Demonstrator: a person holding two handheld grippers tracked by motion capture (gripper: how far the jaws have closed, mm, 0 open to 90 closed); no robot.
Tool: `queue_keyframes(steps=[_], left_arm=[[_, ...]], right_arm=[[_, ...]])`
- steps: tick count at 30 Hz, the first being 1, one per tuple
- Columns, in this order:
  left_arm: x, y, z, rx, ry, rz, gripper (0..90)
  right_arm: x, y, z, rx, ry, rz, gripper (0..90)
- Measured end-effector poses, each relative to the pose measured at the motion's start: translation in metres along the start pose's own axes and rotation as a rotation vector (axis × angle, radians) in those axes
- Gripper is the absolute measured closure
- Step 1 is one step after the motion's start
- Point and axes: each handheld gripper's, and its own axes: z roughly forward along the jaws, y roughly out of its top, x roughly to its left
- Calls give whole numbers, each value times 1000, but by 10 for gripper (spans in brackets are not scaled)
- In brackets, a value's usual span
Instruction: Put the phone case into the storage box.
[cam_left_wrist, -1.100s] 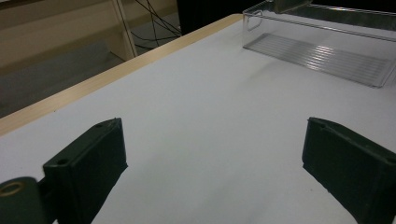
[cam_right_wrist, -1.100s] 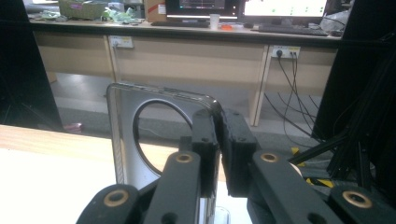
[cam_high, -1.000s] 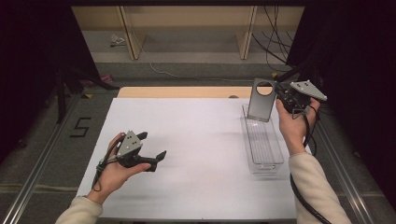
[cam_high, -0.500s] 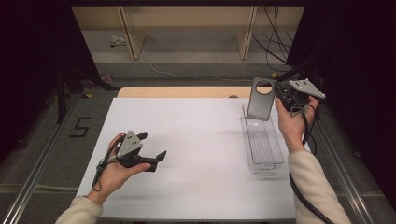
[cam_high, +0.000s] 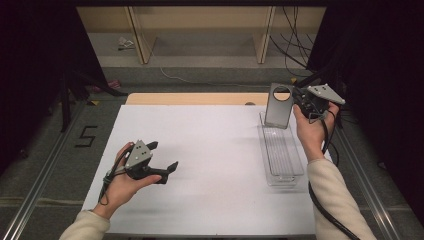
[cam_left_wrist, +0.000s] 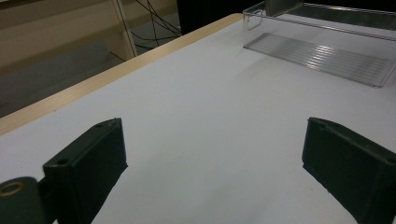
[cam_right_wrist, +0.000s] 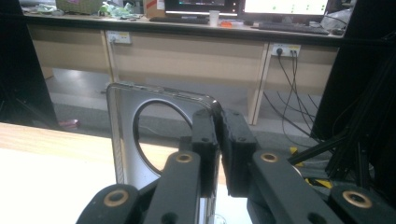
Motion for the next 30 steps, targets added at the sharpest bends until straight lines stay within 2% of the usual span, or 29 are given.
queue_keyframes(steps=[30], left_arm=[[1, -1, 0, 4, 3, -1, 59]], right_arm=[[-5, -8, 21, 22, -4, -6, 851]])
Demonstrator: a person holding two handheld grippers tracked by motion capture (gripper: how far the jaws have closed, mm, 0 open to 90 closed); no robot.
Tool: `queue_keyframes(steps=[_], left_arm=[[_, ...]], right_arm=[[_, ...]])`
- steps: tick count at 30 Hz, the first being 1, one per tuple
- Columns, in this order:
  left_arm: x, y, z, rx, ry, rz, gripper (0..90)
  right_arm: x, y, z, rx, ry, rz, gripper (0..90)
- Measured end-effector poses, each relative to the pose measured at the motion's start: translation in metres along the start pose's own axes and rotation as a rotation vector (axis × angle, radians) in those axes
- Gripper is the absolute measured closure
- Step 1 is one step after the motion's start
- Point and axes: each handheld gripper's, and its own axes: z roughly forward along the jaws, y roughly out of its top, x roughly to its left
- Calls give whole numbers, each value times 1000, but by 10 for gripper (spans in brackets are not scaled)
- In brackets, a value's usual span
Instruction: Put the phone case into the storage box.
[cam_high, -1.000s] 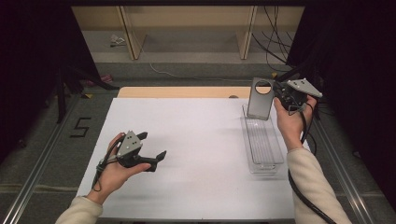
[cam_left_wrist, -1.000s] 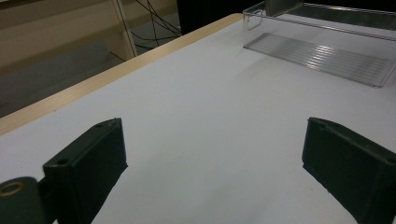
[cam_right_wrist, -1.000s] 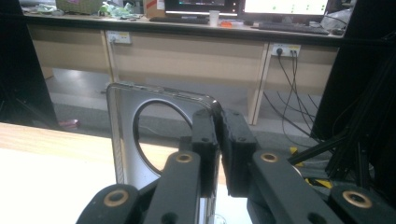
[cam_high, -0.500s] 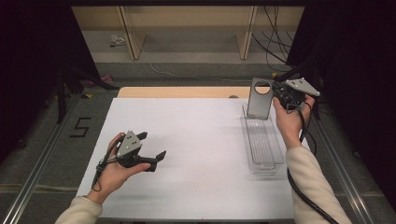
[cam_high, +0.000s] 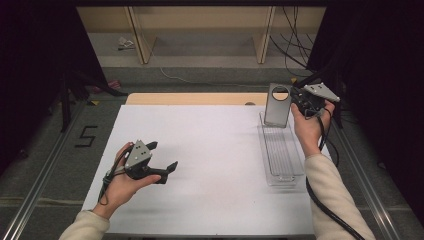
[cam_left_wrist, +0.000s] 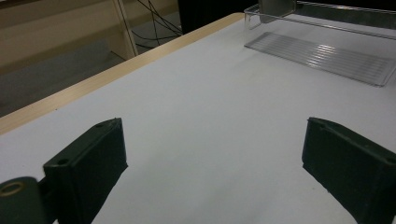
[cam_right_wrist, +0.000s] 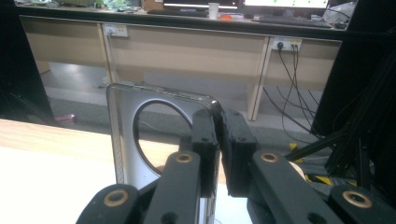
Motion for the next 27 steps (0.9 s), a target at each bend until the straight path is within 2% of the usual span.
queue_keyframes(steps=[27], left_arm=[[0, -1, 0, 2, 2, -6, 59]], right_arm=[[0, -10, 16, 18, 3, -5, 851]])
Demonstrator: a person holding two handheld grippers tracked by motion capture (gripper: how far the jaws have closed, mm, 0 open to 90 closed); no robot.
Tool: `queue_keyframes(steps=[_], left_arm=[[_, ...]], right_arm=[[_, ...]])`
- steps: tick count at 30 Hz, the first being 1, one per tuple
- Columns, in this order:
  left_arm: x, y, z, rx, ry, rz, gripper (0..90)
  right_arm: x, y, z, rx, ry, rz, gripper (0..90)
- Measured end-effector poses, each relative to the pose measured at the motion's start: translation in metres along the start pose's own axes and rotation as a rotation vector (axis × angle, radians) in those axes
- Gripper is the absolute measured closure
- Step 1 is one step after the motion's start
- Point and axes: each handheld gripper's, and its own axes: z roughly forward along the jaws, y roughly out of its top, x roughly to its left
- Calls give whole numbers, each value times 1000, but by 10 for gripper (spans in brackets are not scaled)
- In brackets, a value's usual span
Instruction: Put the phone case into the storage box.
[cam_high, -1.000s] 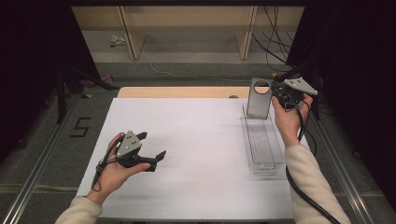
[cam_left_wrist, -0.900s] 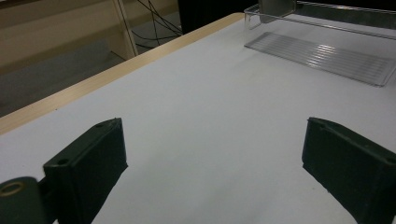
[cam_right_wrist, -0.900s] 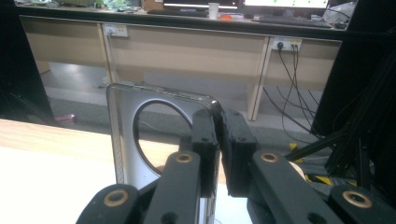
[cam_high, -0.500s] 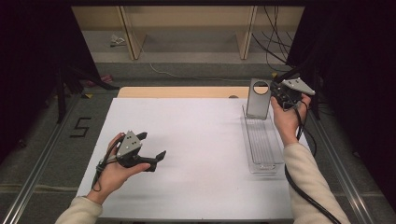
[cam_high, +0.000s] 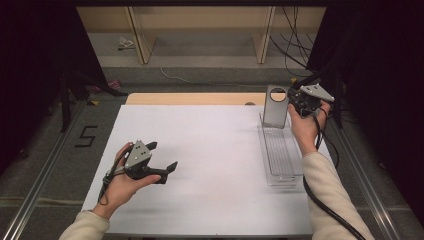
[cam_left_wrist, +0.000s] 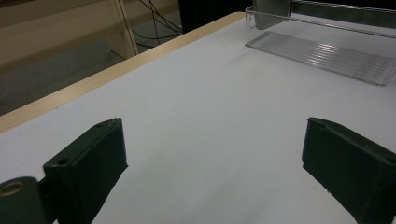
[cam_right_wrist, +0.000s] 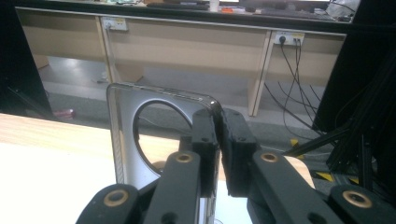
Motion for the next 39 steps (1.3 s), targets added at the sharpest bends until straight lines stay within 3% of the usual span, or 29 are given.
queue_keyframes(steps=[39], left_arm=[[0, 1, 0, -4, -2, 0, 60]], right_arm=[[2, -5, 12, 26, 5, -1, 851]])
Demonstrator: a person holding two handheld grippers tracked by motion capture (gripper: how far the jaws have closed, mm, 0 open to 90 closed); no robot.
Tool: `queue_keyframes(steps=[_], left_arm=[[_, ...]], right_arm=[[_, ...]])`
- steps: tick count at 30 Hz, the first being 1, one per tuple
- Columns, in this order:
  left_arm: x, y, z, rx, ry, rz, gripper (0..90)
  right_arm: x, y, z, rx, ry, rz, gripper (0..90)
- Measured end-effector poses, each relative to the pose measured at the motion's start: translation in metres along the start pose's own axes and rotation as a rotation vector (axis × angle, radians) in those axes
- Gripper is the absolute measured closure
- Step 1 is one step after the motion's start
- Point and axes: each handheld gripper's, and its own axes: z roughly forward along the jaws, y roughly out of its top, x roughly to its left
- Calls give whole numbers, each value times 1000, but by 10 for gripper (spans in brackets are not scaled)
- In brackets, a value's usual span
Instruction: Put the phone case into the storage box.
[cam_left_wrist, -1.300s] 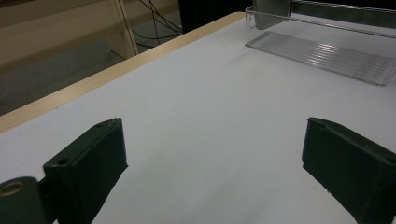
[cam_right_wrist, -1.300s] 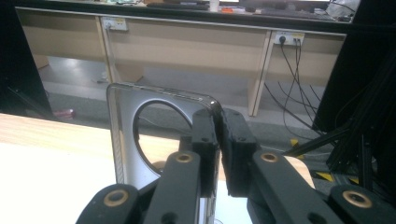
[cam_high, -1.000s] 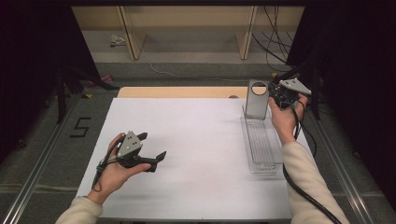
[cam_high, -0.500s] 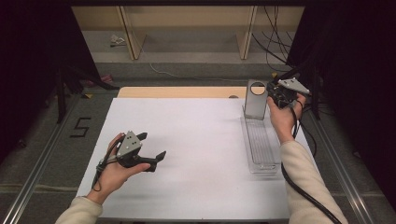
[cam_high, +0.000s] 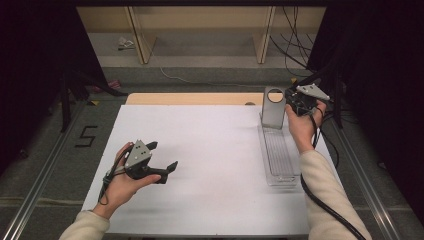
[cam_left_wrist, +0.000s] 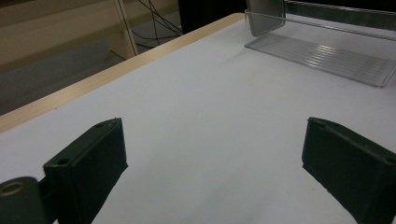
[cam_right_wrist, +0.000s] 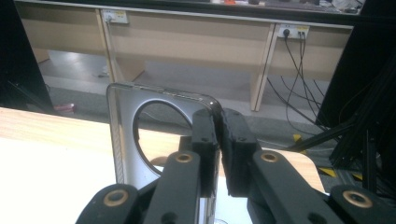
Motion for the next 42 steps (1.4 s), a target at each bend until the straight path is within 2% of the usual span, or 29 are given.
queue_keyframes(steps=[30, 42], left_arm=[[0, 0, 1, -1, 0, 0, 60], [0, 0, 1, 0, -2, 0, 60]], right_arm=[[-4, -7, 11, 43, -13, 5, 852], [-9, -11, 14, 58, -19, 18, 851]])
